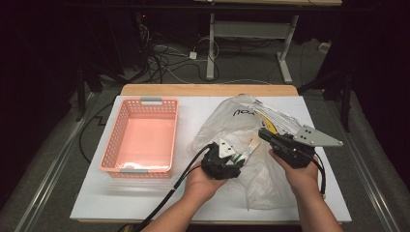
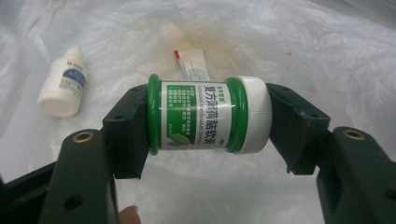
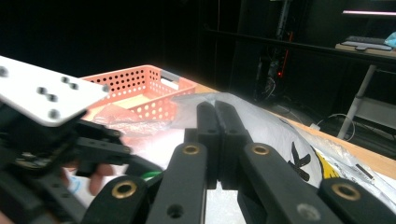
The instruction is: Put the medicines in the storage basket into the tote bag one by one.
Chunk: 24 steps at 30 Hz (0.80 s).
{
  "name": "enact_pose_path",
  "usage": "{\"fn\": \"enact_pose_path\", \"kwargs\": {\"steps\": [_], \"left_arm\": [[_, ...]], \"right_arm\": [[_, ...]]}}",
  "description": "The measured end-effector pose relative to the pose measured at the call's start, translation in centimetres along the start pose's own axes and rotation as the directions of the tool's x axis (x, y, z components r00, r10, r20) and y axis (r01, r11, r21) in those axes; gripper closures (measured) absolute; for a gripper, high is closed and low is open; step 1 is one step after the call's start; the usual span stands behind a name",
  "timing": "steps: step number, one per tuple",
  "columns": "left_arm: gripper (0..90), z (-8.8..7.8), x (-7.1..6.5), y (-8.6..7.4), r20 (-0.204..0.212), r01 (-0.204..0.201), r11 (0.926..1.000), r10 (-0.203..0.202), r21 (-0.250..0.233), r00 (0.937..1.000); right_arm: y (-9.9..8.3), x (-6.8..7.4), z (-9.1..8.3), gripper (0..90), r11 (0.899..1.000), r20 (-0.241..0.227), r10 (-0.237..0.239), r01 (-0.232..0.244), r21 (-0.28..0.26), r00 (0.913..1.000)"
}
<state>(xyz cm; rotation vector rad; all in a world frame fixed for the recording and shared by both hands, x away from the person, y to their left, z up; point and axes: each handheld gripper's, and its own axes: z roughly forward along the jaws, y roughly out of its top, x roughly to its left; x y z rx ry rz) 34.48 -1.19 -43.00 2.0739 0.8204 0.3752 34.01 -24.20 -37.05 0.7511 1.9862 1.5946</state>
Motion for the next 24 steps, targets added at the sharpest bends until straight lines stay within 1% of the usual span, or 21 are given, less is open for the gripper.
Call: {"fn": "enact_pose_path", "kwargs": {"steps": [2,5,6,9,10,12,13,15,16,17,19,21,22,24], "left_arm": [[35.2,0.7,0.0,0.4,-0.004,0.003,1.0000,-0.003,-0.009,1.0000],[35.2,1.8,0.2,1.0,-0.025,-0.010,0.9999,0.010,-0.005,0.9996],[35.2,2.1,0.2,1.1,-0.031,-0.008,1.0000,0.008,-0.004,0.9995],[35.2,3.1,0.5,1.4,-0.056,-0.007,1.0000,0.006,-0.007,0.9984],[35.2,3.5,0.6,1.5,-0.062,-0.001,1.0000,0.001,-0.005,0.9980],[35.1,4.1,0.9,1.6,-0.056,0.018,0.9998,-0.018,0.007,0.9983],[35.1,4.4,1.0,1.6,-0.059,0.022,0.9996,-0.021,0.015,0.9980],[35.1,5.0,1.1,1.6,-0.071,0.025,0.9993,-0.023,0.029,0.9972],[35.0,5.3,1.3,1.6,-0.077,0.033,0.9988,-0.030,0.037,0.9966],[35.0,5.6,1.4,1.6,-0.082,0.040,0.9983,-0.037,0.043,0.9959],[35.1,6.1,1.5,1.5,-0.093,0.042,0.9971,-0.036,0.063,0.9950],[35.1,6.3,1.6,1.6,-0.107,0.050,0.9971,-0.044,0.058,0.9933],[35.0,6.5,1.6,1.6,-0.111,0.060,0.9965,-0.053,0.058,0.9924],[34.8,6.6,1.8,1.7,-0.114,0.066,0.9961,-0.059,0.059,0.9918]], "right_arm": [[0.1,-0.1,-0.1,90.0,1.000,-0.001,0.000,0.000,-0.004,1.0000],[0.1,-0.3,-0.2,90.0,1.000,-0.002,0.013,-0.013,-0.012,0.9999],[0.0,-0.3,-0.1,90.0,1.000,-0.001,0.006,-0.006,-0.017,1.0000],[0.0,-0.4,-0.1,90.0,1.000,0.001,0.015,-0.015,-0.010,0.9999],[-0.1,-0.4,-0.1,90.0,1.000,0.001,0.015,-0.015,-0.010,0.9999],[-0.1,-0.3,-0.1,90.0,1.000,0.001,0.015,-0.015,-0.010,0.9999],[-0.1,-0.3,-0.1,90.0,1.000,0.002,0.012,-0.012,-0.009,0.9999],[-0.1,-0.4,0.0,90.0,1.000,0.001,0.015,-0.015,-0.011,0.9999],[-0.1,-0.4,0.0,90.0,1.000,0.001,0.021,-0.021,-0.006,0.9998],[-0.2,-0.4,0.0,90.0,1.000,0.002,0.019,-0.019,-0.004,0.9998],[-0.2,-0.4,0.0,90.0,1.000,0.001,0.015,-0.015,-0.002,0.9999],[-0.2,-0.4,0.0,90.0,1.000,0.001,0.014,-0.014,-0.002,0.9999],[-0.2,-0.4,0.0,90.0,1.000,0.002,0.016,-0.016,-0.002,0.9999],[-0.2,-0.4,0.0,90.0,1.000,0.001,0.013,-0.013,0.000,0.9999]]}}
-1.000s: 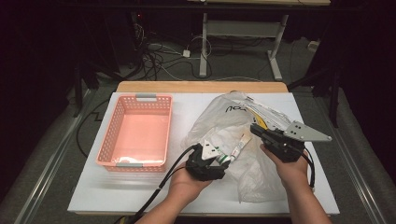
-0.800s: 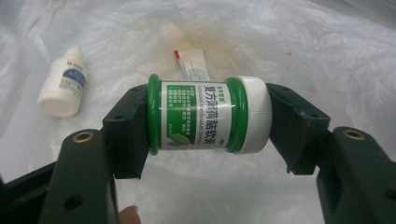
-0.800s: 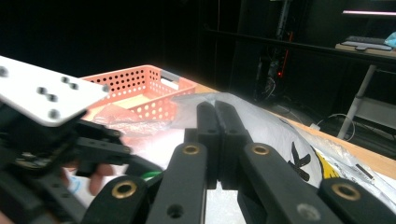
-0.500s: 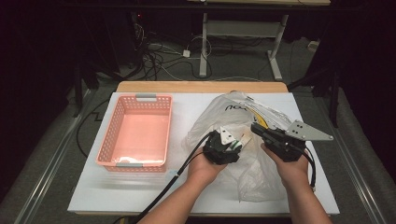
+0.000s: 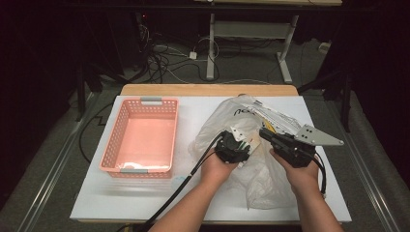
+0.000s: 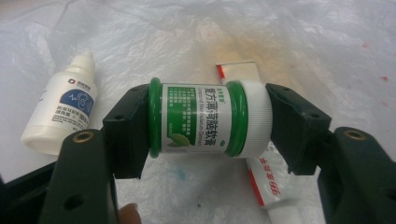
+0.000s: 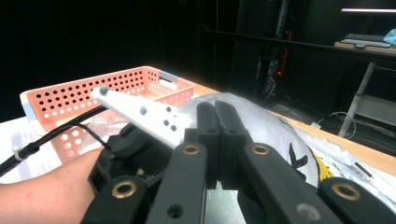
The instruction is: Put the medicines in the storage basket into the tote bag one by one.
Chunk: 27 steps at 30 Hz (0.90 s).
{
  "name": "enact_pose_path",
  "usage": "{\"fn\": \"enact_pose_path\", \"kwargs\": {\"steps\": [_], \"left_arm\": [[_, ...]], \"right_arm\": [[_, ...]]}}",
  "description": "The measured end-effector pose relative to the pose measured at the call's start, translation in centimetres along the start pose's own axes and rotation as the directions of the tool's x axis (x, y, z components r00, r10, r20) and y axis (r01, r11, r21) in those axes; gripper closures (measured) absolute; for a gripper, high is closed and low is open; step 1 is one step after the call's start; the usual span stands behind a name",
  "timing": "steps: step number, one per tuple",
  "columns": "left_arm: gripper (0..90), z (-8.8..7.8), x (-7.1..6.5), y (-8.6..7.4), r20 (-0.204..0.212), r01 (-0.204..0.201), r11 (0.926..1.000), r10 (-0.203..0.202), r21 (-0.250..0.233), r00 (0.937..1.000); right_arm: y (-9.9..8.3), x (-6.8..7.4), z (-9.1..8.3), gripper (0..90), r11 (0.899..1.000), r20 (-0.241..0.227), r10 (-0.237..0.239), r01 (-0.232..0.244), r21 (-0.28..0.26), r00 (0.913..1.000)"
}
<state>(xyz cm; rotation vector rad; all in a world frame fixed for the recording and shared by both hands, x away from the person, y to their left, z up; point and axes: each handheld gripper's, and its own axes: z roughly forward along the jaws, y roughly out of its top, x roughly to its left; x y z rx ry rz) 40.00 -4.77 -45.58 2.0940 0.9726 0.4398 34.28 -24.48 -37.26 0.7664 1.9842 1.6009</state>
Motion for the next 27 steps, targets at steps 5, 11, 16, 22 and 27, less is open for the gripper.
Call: {"fn": "enact_pose_path", "kwargs": {"steps": [5,11,16,22,27], "left_arm": [[26.5,-1.0,-0.2,0.2,0.043,-0.008,0.9998,0.008,-0.019,0.9991],[23.2,-2.9,-1.0,-0.2,0.049,-0.046,0.9976,0.049,-0.050,0.9976],[23.3,-5.3,-1.1,-1.6,0.078,-0.069,0.9946,0.075,-0.078,0.9941],[28.0,-7.9,-0.7,-4.3,0.115,-0.088,0.9929,0.097,-0.080,0.9886],[28.0,-9.1,-0.3,-6.2,0.149,-0.077,0.9962,0.082,-0.040,0.9854]], "right_arm": [[0.0,0.0,0.0,90.0,1.000,0.000,0.001,-0.001,0.000,1.0000],[0.0,0.0,0.0,90.0,1.000,0.000,-0.002,0.002,0.001,1.0000],[0.0,0.0,-0.1,90.0,1.000,-0.001,0.000,0.000,0.003,1.0000],[0.0,0.1,-0.1,90.0,1.000,-0.001,0.001,-0.001,0.000,1.0000],[0.1,0.1,-0.1,90.0,1.000,-0.001,0.000,0.000,-0.002,1.0000]]}}
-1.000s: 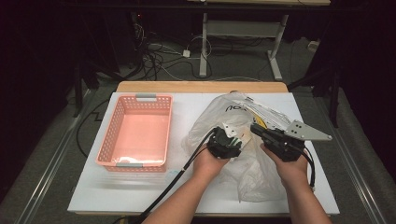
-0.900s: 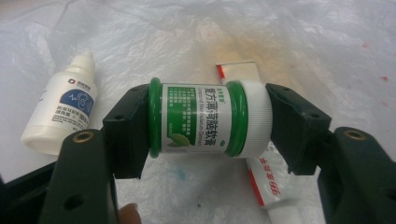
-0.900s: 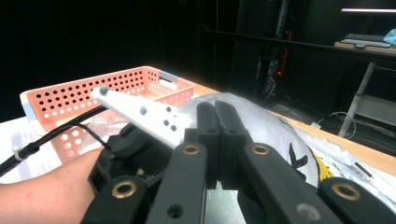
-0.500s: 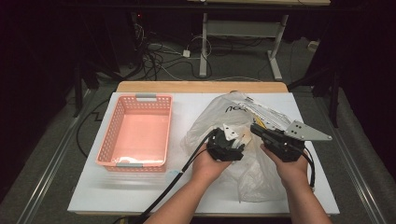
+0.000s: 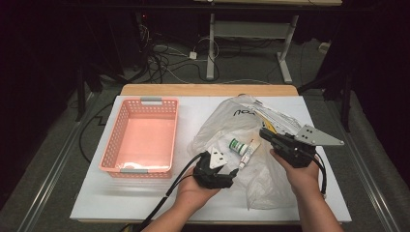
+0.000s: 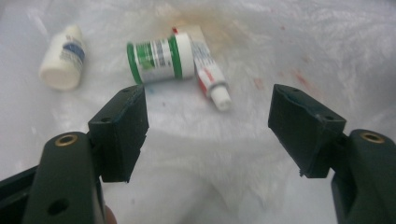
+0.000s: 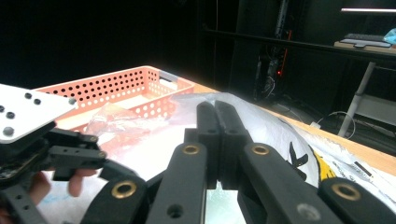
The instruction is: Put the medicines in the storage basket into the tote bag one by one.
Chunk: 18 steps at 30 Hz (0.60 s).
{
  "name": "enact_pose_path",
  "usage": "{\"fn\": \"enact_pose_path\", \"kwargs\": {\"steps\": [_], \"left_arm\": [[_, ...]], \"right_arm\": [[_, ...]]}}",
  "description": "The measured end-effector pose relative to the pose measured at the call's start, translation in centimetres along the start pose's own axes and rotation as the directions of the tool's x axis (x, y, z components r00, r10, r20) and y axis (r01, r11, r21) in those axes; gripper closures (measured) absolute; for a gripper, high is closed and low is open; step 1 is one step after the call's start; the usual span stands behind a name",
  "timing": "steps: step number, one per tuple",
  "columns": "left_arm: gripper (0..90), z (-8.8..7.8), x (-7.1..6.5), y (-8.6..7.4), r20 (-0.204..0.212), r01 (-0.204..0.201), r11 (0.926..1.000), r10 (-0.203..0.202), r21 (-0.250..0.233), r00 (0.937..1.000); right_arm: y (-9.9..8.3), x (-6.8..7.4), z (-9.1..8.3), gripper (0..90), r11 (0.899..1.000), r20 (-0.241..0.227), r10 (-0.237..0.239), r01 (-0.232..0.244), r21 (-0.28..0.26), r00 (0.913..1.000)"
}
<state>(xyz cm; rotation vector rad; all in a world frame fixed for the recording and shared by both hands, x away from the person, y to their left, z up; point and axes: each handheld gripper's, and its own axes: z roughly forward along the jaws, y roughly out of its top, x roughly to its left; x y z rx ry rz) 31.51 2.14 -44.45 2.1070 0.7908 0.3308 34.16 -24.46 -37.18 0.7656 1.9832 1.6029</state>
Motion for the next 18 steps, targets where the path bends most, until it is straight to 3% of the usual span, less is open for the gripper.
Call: {"fn": "enact_pose_path", "kwargs": {"steps": [4,7,10,14,18], "left_arm": [[27.9,-0.9,0.2,-1.4,0.028,0.013,0.9998,-0.013,0.017,0.9995],[27.2,-1.3,0.3,-2.5,0.028,0.012,0.9999,-0.012,0.002,0.9995],[23.6,-1.1,0.5,-3.4,0.055,0.013,0.9983,-0.016,0.056,0.9984],[20.5,0.4,0.3,-3.5,0.099,0.023,0.9951,-0.032,0.096,0.9946],[18.5,2.3,-0.2,-3.1,0.059,0.027,0.9882,-0.036,0.151,0.9976]], "right_arm": [[0.0,0.0,-0.1,90.0,1.000,0.005,-0.003,0.003,0.001,1.0000],[-0.1,-0.1,-0.2,90.0,1.000,0.008,0.002,-0.002,0.003,1.0000],[-0.1,-0.1,-0.2,90.0,1.000,0.010,0.001,-0.001,0.005,1.0000],[-0.3,-0.1,-0.1,90.0,1.000,0.011,-0.001,0.001,0.013,0.9999],[-0.3,0.1,0.1,90.0,1.000,0.006,-0.006,0.006,0.017,1.0000]]}}
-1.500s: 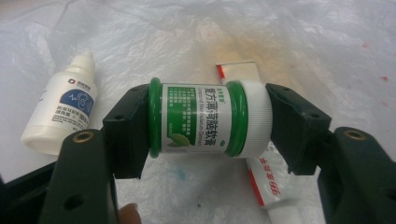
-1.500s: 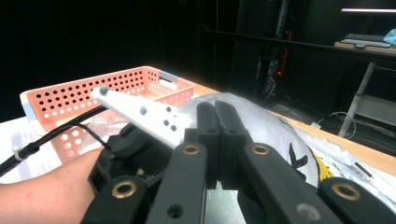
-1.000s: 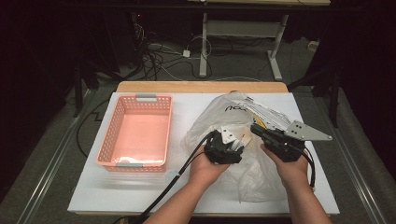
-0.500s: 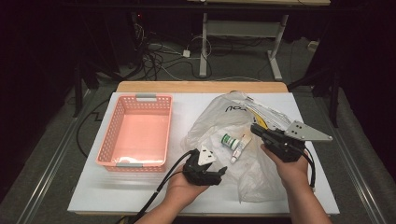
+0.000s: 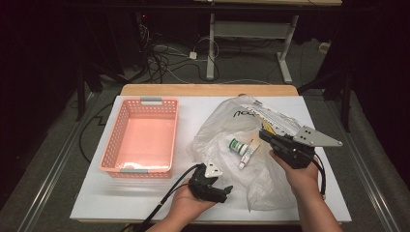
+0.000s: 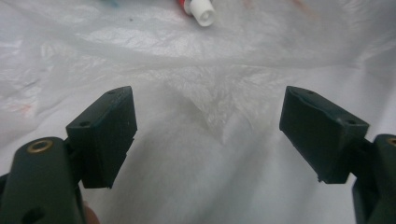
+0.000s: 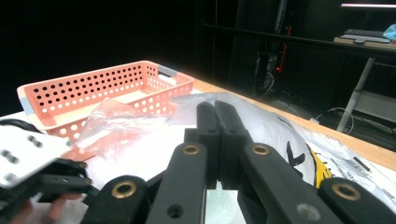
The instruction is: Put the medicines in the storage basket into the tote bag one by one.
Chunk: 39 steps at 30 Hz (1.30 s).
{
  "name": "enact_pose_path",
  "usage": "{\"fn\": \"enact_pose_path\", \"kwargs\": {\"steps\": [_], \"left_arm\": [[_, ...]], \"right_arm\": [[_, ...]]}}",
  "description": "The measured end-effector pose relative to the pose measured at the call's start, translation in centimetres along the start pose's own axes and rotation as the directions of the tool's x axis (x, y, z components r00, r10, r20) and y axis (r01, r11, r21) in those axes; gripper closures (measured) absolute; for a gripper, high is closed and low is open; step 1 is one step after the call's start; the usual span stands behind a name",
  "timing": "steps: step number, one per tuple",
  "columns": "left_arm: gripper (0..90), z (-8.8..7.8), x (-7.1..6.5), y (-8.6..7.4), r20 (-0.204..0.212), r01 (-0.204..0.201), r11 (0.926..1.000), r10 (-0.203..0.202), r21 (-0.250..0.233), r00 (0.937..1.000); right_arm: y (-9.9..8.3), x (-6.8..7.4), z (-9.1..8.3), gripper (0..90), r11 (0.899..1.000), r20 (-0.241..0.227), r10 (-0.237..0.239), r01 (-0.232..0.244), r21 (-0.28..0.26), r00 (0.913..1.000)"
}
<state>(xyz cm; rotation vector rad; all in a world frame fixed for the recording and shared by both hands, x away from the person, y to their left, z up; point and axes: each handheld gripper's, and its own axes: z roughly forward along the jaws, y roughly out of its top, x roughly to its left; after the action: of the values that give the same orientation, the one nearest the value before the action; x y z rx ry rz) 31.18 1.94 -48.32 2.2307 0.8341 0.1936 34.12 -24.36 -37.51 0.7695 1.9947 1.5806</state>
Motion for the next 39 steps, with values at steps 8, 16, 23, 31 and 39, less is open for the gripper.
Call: {"fn": "enact_pose_path", "kwargs": {"steps": [8,16,23,31,39], "left_arm": [[22.7,1.2,-1.0,0.9,-0.050,-0.016,0.9997,0.017,0.020,0.9986],[48.6,1.4,-1.1,1.1,-0.021,-0.055,0.9985,0.055,0.000,0.9982],[73.0,1.4,-0.7,1.2,0.000,-0.021,0.9997,0.021,-0.013,0.9998],[88.4,1.4,-0.4,1.1,0.032,-0.007,0.9998,0.008,-0.018,0.9994],[88.5,0.2,0.2,0.4,0.093,0.028,0.9892,-0.014,-0.144,0.9956]], "right_arm": [[-0.3,-0.2,-0.5,90.0,1.000,0.014,0.008,-0.008,0.009,0.9999],[-0.6,-0.1,-1.3,90.0,1.000,0.039,0.005,-0.005,0.018,0.9992],[-0.8,-0.3,-1.8,90.0,1.000,0.054,0.013,-0.014,0.018,0.9985],[-1.0,-0.1,-1.3,90.0,0.999,0.045,0.012,-0.014,0.035,0.9989],[-0.8,-0.2,-1.2,90.0,1.000,0.047,0.007,-0.008,0.026,0.9989]]}}
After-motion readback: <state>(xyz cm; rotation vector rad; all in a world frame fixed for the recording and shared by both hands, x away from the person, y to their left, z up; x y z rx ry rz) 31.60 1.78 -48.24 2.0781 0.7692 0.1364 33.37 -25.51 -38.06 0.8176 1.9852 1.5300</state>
